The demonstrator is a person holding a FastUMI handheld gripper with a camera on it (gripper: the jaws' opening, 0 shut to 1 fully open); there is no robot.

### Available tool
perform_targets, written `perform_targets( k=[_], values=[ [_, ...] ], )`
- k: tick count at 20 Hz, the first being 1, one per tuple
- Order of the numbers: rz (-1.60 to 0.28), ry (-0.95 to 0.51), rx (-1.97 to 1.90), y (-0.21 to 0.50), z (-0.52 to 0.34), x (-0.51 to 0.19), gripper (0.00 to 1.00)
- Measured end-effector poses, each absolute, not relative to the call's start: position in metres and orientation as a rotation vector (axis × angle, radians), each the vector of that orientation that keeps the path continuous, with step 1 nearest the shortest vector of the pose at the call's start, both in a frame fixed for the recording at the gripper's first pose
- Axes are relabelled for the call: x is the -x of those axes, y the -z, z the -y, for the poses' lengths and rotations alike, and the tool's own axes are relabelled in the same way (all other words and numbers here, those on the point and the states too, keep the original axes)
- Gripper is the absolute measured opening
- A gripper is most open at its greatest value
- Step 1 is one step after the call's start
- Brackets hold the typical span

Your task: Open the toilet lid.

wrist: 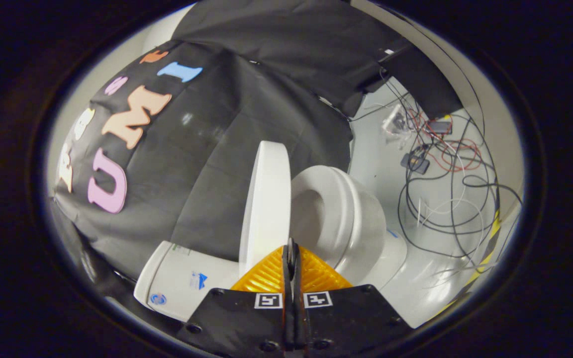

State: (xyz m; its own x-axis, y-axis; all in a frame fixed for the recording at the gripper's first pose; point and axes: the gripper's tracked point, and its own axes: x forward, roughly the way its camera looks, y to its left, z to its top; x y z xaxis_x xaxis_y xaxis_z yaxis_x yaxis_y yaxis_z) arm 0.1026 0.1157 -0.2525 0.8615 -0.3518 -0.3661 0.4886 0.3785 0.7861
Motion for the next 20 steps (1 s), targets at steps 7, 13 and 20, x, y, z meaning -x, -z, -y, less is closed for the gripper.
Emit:
perform_targets(
  k=[7, 13, 20],
  values=[
    [-0.145, 0.485, -0.867, 0.200, -0.128, -0.112, 0.02],
    [-0.150, 0.457, -0.699, 0.156, -0.151, -0.124, 0.02],
    [-0.161, 0.344, -0.516, 0.117, -0.181, -0.140, 0.07]
  ],
)
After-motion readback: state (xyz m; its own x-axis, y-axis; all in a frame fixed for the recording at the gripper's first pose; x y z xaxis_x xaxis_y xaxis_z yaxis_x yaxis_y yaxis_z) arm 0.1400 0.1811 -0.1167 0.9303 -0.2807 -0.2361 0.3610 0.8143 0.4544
